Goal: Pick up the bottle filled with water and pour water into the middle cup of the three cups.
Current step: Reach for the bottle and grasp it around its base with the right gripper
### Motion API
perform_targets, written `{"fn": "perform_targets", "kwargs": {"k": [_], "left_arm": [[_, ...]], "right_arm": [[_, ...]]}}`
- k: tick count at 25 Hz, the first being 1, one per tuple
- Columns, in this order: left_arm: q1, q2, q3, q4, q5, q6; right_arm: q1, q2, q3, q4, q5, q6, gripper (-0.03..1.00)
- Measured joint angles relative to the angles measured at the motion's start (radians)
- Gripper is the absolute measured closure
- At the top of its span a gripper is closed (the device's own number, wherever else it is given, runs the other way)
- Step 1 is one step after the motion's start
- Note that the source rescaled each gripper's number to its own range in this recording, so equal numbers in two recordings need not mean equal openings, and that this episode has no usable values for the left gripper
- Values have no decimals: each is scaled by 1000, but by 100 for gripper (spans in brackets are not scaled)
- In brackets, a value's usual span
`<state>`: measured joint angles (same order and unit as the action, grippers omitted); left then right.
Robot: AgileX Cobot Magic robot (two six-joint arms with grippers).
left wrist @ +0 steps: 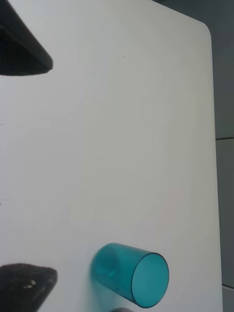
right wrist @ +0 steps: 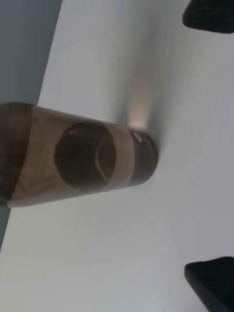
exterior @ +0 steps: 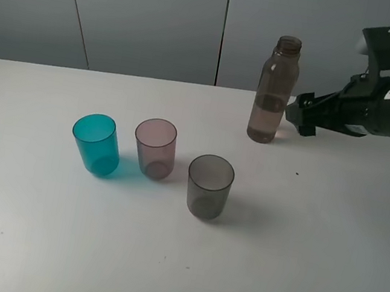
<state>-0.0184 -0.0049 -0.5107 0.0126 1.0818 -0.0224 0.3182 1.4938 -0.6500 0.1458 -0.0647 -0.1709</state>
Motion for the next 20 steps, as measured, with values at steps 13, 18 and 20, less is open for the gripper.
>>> {"fn": "perform_targets", "kwargs": {"k": [13,18,20], "left_arm": [[0,0,0,0,0,0],[0,0,0,0,0,0],[0,0,0,0,0,0]], "right_arm": [[0,352,15,-171,-364,151,-3],[0,437,15,-249,-593,221,-3],[0,454,15,-255,-640,227,-3]]}}
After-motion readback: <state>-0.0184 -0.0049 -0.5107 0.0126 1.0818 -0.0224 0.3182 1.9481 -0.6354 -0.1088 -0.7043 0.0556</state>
